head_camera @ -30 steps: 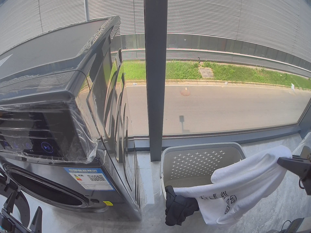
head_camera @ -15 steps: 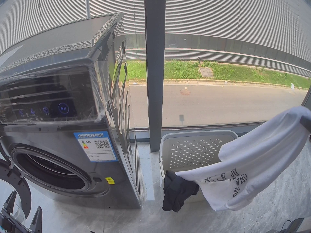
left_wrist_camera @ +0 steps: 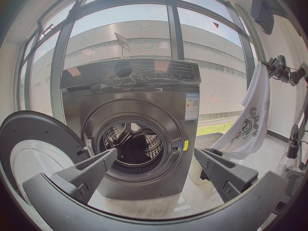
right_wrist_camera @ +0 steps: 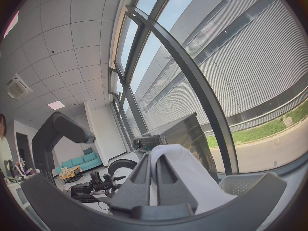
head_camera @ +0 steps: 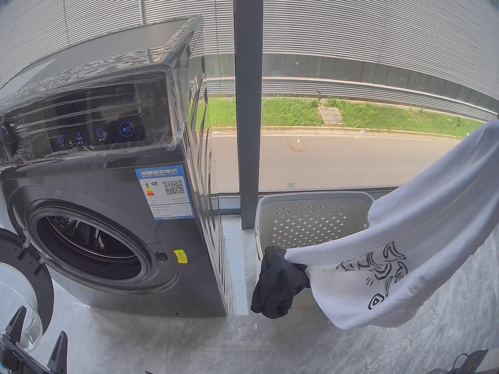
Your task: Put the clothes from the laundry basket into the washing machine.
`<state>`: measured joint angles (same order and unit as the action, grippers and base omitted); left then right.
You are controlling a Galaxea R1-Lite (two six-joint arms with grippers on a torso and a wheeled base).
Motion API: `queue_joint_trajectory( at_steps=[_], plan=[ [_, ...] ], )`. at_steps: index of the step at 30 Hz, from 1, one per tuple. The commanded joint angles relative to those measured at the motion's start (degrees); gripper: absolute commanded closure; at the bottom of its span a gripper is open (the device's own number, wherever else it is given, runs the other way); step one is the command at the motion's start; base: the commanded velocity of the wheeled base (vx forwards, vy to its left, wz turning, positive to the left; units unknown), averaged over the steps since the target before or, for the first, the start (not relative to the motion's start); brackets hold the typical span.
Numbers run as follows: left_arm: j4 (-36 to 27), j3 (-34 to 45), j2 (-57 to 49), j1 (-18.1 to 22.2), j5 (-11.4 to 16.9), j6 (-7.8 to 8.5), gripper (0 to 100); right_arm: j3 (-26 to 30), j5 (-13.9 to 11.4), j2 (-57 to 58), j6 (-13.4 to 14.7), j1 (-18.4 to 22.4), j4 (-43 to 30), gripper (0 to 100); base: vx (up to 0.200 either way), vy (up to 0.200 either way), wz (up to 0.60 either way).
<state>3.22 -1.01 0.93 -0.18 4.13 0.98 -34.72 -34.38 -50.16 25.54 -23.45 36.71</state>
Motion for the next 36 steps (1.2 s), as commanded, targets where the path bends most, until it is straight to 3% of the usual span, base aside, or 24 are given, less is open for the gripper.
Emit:
queue_joint_trajectory(
  at_steps=[1, 7, 14, 18, 20, 24, 28, 30, 33, 35, 36],
  plan=[
    [0.0, 1.0, -0.9, 0.0, 0.0, -0.01, 0, -2.7, 0.5, 0.2, -0.5, 3.7, 2.5, 100, 0.000, 0.000, 0.00],
    [0.0, 1.0, -0.9, 0.0, 0.0, -0.01, 0, -5.1, 0.8, 1.9, -0.2, 12.4, 5.9, 100, 0.000, 0.000, 0.00],
    [0.0, 1.0, -0.9, 0.0, 0.0, -0.01, 0, -3.4, 1.2, 6.5, 0.7, 12.7, 5.9, 100, 0.000, 0.000, 0.00],
    [0.0, 0.9, -0.9, 0.0, 0.0, -0.01, 0, -3.2, 4.2, 7.5, 1.6, 12.6, 5.9, 100, 0.000, 0.000, 0.00],
    [0.0, 1.0, -0.9, 0.0, 0.0, -0.01, 0, -3.1, 4.5, 7.9, 2.1, 12.6, 5.9, 100, 0.000, 0.000, 0.00],
    [0.0, 1.0, -0.9, 0.0, 0.0, -0.10, 0, -2.5, 4.2, 9.8, 5.5, 12.6, 5.9, 100, 0.000, 0.000, 0.00],
    [0.0, 1.0, -0.9, 0.0, 0.0, -0.01, 0, 0.2, 1.6, 9.9, 8.0, 12.0, 5.9, 100, 0.000, 0.000, 0.00],
    [0.0, 1.0, -0.9, 0.0, 0.0, -0.01, 0, 4.1, -2.7, 9.6, 9.4, 12.0, 5.8, 100, 0.000, 0.000, 0.00],
    [0.0, 1.0, -0.9, 0.0, 0.0, -0.01, 0, 10.9, -9.7, 7.7, 8.7, 12.1, 5.7, 100, 0.000, 0.000, 0.00],
    [0.0, 1.0, -0.9, 0.0, 0.0, -0.01, 0, 13.6, -12.6, 5.4, 6.6, 12.1, 5.7, 100, 0.000, 0.000, 0.00],
    [0.0, 1.0, -0.9, 0.0, 0.0, -0.01, 0, 13.6, -12.6, 5.4, 6.6, 12.1, 5.7, 100, 0.000, 0.000, 0.00]
  ],
)
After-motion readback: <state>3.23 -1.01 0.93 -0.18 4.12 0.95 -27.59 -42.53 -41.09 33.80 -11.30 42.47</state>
